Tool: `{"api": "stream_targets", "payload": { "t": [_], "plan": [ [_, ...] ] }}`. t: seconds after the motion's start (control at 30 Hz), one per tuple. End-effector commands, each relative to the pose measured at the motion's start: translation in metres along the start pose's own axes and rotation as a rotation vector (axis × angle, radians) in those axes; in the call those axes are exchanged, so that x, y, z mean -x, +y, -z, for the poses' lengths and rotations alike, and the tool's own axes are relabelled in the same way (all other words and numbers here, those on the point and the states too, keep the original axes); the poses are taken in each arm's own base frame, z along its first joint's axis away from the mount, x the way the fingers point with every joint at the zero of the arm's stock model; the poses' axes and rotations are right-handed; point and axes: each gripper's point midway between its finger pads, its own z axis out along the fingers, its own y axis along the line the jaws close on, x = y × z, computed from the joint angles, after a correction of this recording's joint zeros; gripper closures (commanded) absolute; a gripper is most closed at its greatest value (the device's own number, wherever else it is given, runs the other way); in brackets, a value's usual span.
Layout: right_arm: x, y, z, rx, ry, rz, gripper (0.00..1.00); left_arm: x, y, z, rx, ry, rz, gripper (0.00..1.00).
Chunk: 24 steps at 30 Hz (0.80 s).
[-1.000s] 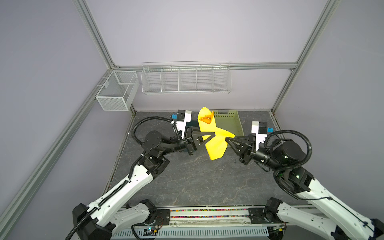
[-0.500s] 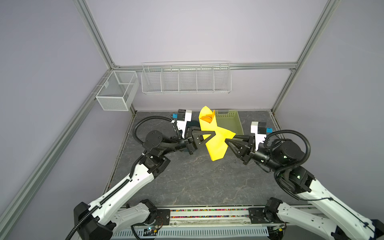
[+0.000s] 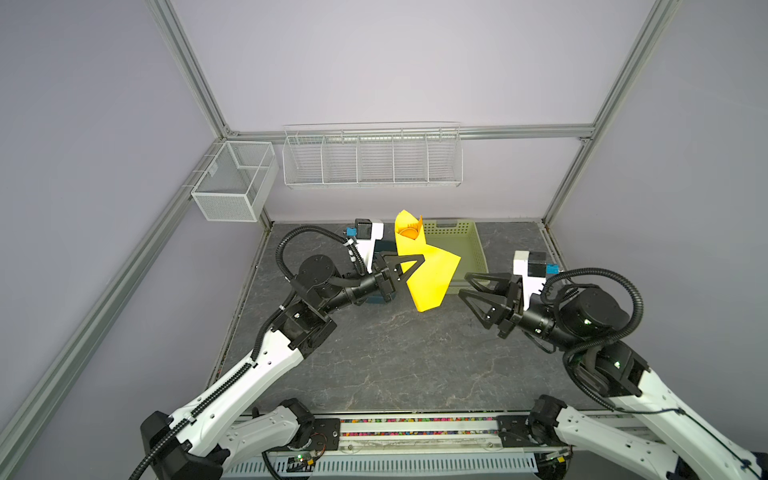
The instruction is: Place the utensils on the paper napkin and roll it up
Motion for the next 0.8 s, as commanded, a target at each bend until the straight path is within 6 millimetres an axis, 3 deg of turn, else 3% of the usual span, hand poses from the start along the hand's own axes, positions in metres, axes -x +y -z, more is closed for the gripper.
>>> {"api": "stream_targets", "payload": {
  "t": [0.0, 0.37, 0.77],
  "plan": [
    [0.004, 0.022, -0.005, 0.118, 0.038, 0.042, 0.49, 0.014, -0.014, -0.002, -0.048, -0.024, -0.034, 0.92],
    [0.004, 0.013, -0.026, 0.098, 0.081, 0.041, 0.49, 0.015, -0.040, -0.002, -0.208, -0.016, -0.022, 0.92],
    [-0.003, 0.004, -0.031, 0.060, 0.098, 0.031, 0.49, 0.012, -0.056, -0.004, -0.305, 0.006, -0.014, 0.92]
  ]
}}
